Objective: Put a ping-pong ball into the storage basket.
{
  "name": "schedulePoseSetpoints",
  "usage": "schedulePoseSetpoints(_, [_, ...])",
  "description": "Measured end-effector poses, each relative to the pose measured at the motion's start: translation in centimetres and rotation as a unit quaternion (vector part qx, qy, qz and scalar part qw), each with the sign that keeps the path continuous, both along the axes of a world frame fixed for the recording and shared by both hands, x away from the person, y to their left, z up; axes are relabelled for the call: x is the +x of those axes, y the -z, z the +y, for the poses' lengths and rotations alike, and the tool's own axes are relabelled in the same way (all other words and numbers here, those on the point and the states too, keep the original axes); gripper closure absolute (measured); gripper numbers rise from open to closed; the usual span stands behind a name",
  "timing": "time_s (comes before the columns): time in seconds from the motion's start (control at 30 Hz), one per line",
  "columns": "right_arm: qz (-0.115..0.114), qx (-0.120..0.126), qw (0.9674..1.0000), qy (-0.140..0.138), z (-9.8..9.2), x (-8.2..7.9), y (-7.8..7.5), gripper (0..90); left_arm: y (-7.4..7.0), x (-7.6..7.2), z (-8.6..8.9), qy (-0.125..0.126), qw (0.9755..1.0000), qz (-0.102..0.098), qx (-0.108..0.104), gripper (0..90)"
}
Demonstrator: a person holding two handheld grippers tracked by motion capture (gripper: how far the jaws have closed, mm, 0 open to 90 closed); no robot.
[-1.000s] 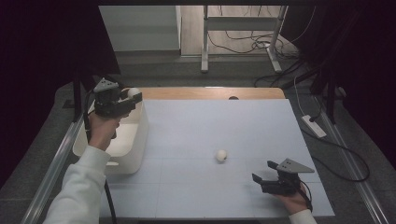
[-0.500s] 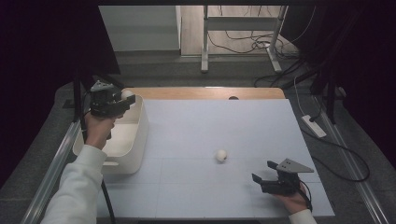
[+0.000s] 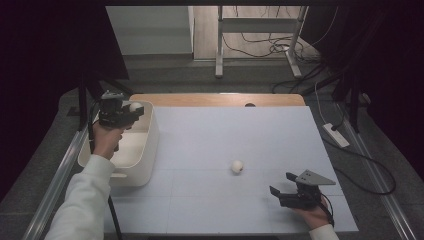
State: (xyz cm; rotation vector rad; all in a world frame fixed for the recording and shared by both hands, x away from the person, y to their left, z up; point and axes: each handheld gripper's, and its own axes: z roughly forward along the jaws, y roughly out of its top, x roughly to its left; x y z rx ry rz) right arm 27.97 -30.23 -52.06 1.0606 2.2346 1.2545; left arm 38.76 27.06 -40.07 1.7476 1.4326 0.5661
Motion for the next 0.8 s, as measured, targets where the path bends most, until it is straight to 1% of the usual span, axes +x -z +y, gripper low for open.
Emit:
schedulePoseSetpoints(0.1, [0.0,-0.002,1.0,0.0,0.0,0.0,0.0,15.7,0.3,0.2,0.1,-0.002,1.0,0.009,0.003,50.1])
schedulePoseSetpoints(0.2, [0.0,-0.002,1.0,-0.001,0.0,0.0,0.0,15.7,0.4,0.3,0.2,-0.002,0.9999,0.013,0.005,50.1])
schedulePoseSetpoints(0.33, [0.0,-0.002,1.0,-0.001,0.0,0.0,0.0,15.7,0.9,0.6,0.3,-0.006,0.9996,0.027,0.01,50.1])
schedulePoseSetpoints(0.4, [-0.001,-0.003,1.0,-0.001,0.1,0.0,0.0,15.8,0.9,0.6,0.4,-0.007,0.9995,0.029,0.011,50.0])
schedulePoseSetpoints(0.5, [-0.001,-0.004,1.0,-0.002,0.1,0.0,0.0,15.8,1.2,0.8,0.6,-0.01,0.9991,0.039,0.015,49.9])
schedulePoseSetpoints(0.63, [-0.001,-0.005,1.0,-0.002,0.1,0.0,0.0,15.8,1.3,0.8,0.7,-0.01,0.9988,0.045,0.018,49.9])
schedulePoseSetpoints(0.8, [-0.001,-0.005,1.0,-0.003,0.1,0.0,0.0,15.8,1.3,0.8,0.8,-0.01,0.9989,0.044,0.016,49.7])
